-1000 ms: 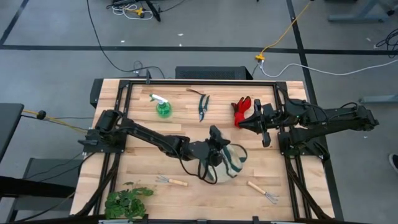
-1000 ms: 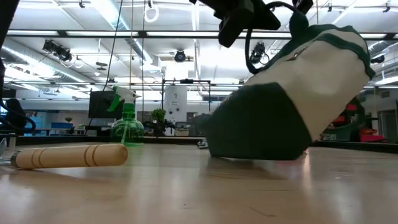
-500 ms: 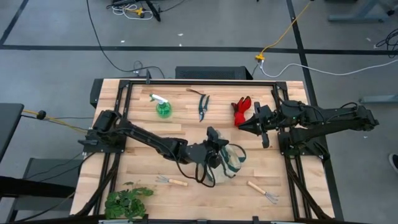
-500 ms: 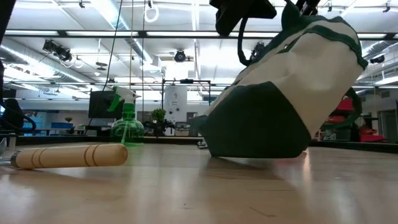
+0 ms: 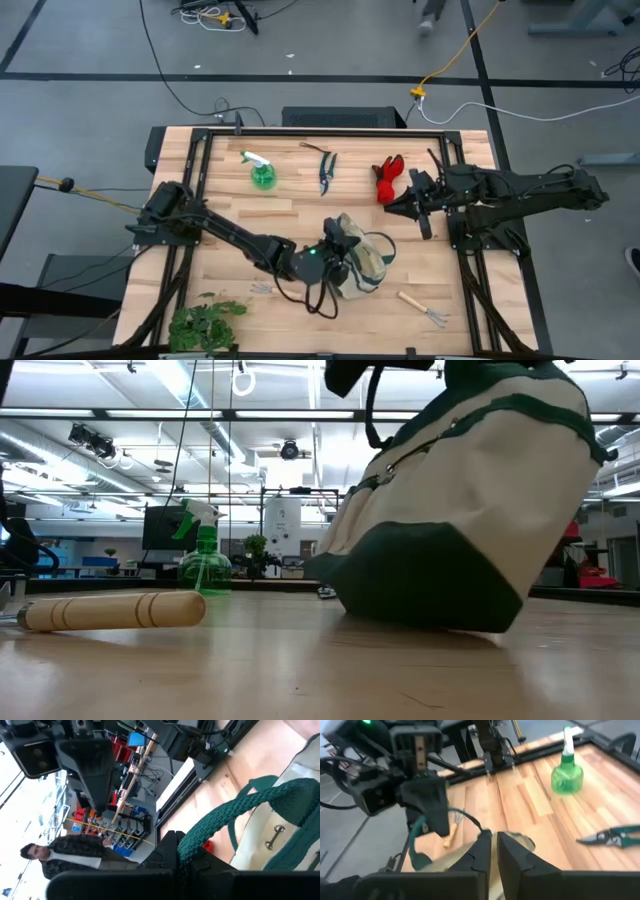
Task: Pick & Place Garden tools in Gardening bag
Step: Prepare the green gardening bag
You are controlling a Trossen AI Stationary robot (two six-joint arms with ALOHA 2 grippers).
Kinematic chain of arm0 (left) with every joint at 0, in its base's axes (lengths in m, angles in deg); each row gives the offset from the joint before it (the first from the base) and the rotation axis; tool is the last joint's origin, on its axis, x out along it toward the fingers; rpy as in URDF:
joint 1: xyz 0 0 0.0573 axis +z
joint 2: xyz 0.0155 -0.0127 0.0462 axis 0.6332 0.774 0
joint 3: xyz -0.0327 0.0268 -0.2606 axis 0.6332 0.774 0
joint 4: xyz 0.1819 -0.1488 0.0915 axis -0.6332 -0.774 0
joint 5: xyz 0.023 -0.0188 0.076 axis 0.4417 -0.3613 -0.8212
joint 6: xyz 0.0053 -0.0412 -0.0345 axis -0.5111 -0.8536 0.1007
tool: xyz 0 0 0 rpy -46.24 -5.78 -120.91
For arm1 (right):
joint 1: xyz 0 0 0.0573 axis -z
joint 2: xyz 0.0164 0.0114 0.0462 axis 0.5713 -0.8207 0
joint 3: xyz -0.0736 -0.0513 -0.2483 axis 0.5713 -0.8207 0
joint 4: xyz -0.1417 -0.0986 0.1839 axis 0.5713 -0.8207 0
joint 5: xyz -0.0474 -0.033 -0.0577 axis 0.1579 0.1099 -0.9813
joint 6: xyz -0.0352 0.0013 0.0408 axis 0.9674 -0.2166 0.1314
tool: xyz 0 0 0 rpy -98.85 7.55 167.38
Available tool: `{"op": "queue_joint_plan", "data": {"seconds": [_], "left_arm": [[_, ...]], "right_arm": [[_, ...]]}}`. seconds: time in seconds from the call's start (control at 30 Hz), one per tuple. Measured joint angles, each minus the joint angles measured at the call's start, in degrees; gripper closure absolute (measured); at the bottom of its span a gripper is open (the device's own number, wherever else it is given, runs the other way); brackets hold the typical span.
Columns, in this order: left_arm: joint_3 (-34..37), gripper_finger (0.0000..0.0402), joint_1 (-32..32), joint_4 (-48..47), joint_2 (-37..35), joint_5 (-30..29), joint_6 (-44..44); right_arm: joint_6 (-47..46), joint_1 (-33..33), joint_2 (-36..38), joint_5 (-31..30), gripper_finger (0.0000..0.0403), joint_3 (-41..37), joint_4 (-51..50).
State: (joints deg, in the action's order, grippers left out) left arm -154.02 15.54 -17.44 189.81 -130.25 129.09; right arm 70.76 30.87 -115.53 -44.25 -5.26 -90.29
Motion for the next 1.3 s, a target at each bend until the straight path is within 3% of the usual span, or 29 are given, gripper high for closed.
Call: {"op": "queue_joint_plan", "data": {"seconds": [0.37, 0.57, 0.8, 1.3], "left_arm": [[0.00, 0.0399, -6.21, -12.14, -0.01, -8.29, -13.04], [0.00, 0.0399, -9.80, -15.91, 0.00, -12.16, -17.64], [0.00, 0.0399, -11.97, -16.20, 0.00, -12.37, -18.77], [-0.02, 0.0399, -12.31, -21.19, 0.01, -8.13, -27.07]], "right_arm": [[-0.44, -0.02, -6.14, 2.92, 0.0369, -0.02, -0.22], [-0.63, -0.02, -8.22, 5.11, 0.0369, -0.02, 4.73], [-2.78, -2.34, -13.16, 9.62, 0.0369, -0.02, 10.40], [-7.65, -11.98, -24.85, 8.99, 0.0369, -0.02, 23.36]]}}
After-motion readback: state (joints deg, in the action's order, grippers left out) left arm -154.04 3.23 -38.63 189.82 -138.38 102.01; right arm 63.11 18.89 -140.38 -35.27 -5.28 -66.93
